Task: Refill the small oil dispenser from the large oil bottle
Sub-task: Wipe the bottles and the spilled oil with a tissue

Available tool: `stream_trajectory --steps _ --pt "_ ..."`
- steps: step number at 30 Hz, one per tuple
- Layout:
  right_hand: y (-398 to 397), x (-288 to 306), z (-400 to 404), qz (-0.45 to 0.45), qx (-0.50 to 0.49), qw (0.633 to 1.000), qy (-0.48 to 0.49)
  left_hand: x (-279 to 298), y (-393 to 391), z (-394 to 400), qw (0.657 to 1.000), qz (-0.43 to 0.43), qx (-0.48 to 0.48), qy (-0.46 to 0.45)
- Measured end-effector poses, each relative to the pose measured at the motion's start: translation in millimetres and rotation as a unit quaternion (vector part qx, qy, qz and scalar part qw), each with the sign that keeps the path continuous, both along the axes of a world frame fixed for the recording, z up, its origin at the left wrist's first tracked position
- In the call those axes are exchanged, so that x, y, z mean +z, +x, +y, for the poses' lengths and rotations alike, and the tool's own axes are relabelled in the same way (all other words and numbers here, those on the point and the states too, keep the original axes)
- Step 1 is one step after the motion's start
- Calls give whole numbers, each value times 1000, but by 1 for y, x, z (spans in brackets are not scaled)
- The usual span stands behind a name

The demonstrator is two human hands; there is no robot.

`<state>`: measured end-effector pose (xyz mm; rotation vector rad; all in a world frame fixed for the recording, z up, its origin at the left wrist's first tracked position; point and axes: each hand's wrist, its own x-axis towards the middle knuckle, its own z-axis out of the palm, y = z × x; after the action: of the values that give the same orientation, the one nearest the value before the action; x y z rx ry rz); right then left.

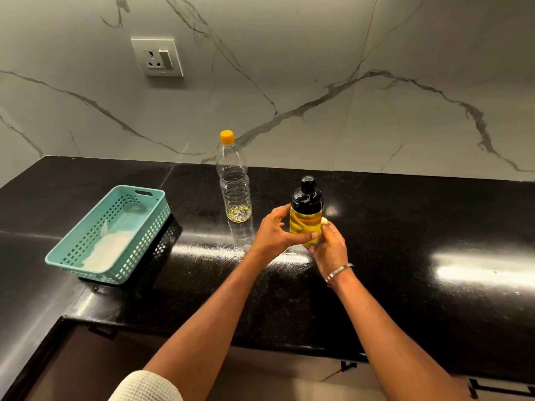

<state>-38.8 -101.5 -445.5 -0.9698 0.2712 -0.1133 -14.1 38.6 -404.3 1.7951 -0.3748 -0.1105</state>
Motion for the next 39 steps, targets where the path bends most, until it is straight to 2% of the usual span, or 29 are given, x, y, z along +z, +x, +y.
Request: stream_trajectory --steps 5,10,15,18,23,25,28,33,36,39 --pt "-1 6 6 52 66 995 55 5 -3 -5 1000 0 -24 -10" --pt "-2 13 3 66 167 971 156 10 -8 -9 996 39 -53 -55" --pt "4 13 1 75 223 952 195 16 -12 -7 996 35 -78 -36" --pt "5 16 8 48 255 944 204 19 -16 -6 995 31 -84 -41" --pt "-4 12 24 -28 278 912 302 20 -16 -7 997 7 -74 -36" --pt "-7 13 27 -34 284 908 304 16 -16 -7 997 -4 -63 -31" --pt "-10 10 21 71 259 932 243 14 -13 -6 999 -25 -36 -28" --pt "-12 9 20 104 226 942 227 14 -6 -2 999 -40 -5 -35" --pt "-13 1 16 101 235 933 253 11 -4 0 998 -44 11 -43" --pt "-15 -1 16 56 267 929 250 8 -3 0 997 -49 29 -42"
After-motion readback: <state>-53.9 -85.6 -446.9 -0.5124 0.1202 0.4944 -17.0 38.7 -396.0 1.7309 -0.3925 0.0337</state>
